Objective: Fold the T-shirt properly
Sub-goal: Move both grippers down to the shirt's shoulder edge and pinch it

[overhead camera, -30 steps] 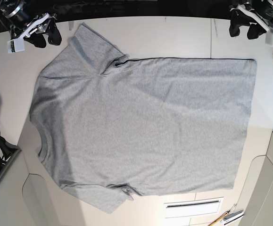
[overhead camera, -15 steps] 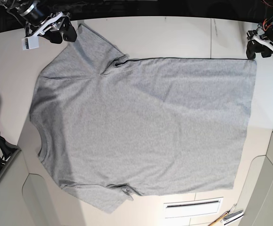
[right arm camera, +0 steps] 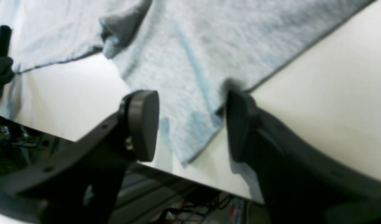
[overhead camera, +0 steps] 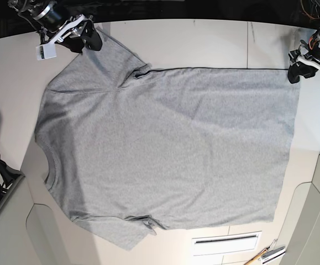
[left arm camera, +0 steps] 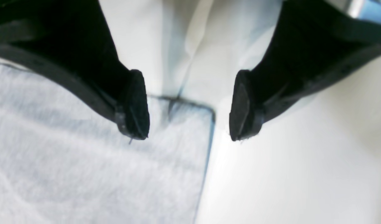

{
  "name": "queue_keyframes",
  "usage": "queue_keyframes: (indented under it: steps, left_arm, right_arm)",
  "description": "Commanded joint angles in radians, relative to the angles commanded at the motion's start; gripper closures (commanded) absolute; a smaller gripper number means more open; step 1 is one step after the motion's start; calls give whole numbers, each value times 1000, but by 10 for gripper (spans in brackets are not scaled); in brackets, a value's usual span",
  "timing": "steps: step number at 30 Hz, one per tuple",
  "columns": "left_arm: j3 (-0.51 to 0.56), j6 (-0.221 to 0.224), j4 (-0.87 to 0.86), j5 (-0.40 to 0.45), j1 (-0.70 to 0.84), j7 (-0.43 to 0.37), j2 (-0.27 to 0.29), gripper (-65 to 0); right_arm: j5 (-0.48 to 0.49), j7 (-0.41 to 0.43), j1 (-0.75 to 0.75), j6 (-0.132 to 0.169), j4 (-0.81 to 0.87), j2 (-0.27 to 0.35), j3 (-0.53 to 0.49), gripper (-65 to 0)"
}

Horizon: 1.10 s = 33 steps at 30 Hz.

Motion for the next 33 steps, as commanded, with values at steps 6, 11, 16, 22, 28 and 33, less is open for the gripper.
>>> queue_keyframes:
  steps: [6, 11, 16, 22, 28, 33]
  left_arm:
    - [2, 0, -12, 0, -19, 0, 0, -439]
    - [2, 0, -13, 2, -19, 1, 0, -438]
    - [2, -1, -13, 3, -19, 2, 0, -308]
    - [2, -92, -13, 3, -19, 9, 0, 0]
    - [1, -140, -11, 2, -19, 10, -1, 0]
    - [-21, -178, 29, -60, -18, 108, -6, 0]
  right_arm:
    - [-5, 0, 11, 0, -2, -27, 0, -344]
    - [-6, 8, 11, 0, -2, -27, 0, -343]
    - [-10, 10, 11, 0, -2, -31, 0, -341]
    - [-69, 54, 11, 0, -1, -38, -1, -21]
    - [-69, 43, 10, 10, -1, -38, 6, 0]
    - [-2, -54, 0, 79, 39, -37, 82, 0]
